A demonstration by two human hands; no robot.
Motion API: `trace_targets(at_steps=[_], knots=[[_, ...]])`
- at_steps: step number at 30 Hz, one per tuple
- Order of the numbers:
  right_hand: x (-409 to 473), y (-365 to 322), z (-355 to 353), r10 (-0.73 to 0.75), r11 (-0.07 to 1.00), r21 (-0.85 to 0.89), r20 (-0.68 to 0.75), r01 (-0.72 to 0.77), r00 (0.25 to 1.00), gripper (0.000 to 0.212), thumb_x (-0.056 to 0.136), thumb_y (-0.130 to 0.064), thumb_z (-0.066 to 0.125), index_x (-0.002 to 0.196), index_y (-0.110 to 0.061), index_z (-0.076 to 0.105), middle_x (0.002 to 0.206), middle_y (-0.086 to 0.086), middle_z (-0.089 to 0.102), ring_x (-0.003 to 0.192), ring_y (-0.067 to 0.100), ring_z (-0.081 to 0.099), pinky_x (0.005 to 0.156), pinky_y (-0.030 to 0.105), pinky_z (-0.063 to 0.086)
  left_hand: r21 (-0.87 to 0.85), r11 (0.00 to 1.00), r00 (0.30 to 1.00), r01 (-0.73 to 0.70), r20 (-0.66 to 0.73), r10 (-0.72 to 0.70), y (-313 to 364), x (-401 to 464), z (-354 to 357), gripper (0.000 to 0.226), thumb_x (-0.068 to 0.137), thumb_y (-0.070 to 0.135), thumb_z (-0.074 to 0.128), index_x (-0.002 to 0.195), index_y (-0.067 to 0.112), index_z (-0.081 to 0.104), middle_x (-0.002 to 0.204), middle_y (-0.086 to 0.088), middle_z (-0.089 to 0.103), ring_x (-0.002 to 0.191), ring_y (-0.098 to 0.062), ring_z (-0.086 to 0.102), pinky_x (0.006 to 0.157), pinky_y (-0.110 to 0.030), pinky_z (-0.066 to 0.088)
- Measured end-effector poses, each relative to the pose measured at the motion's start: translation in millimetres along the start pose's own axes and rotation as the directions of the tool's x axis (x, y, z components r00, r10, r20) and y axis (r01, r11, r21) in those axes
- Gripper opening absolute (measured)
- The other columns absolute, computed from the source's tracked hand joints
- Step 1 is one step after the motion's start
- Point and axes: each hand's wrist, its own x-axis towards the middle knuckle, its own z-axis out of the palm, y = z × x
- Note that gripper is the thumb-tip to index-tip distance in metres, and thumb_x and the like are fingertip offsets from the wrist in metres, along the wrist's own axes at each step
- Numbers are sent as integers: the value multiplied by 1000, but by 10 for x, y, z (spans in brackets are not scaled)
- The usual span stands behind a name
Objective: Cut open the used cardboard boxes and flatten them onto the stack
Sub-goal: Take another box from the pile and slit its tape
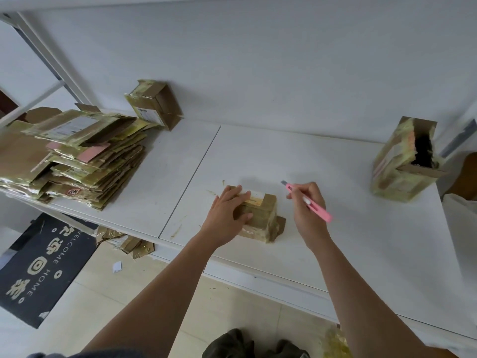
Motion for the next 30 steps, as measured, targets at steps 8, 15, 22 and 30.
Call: trace_targets(at_steps=[8, 15, 22, 30], knots=[[-230, 40, 266, -126, 977, -178, -16, 121, 992, 11, 101, -10, 52, 91, -5, 51, 72, 9, 54, 58, 9, 46, 55, 26, 39, -133, 884, 840, 449, -275, -468, 47, -79, -110, 64, 72, 42, 83, 109, 17, 37, 115, -1, 38, 103, -22, 46, 73, -33, 41], [-712, 217, 429, 42, 998, 56, -16, -42, 999, 8, 101, -12, 52, 94, -16, 54, 84, 5, 65, 64, 26, 73, 68, 31, 58, 52, 908, 905, 416, -121, -408, 177, -48, -132, 86, 76, 61, 69, 142, 19, 31, 124, -6, 45, 109, -26, 52, 92, -42, 47], [-368, 126, 122, 49, 996, 84, -131, -38, 990, 15, 100, -8, 55, 86, -13, 56, 74, 4, 63, 74, 17, 64, 75, 36, 54, 257, 964, 980, 73, 162, -117, 75, -56, -221, 110, 68, 22, 82, 153, 28, 12, 159, 5, 22, 149, -16, 13, 120, -49, 2], [-172, 89, 254, 152, 961, 221, 87, -168, 985, 15, 100, -8, 53, 89, 1, 52, 76, 2, 63, 80, 12, 64, 84, 36, 59, -99, 994, 976, 47, 216, -24, -194, -44, -368, 86, 77, 25, 81, 149, 32, 34, 161, 14, 13, 149, -4, -6, 115, -37, -21]])
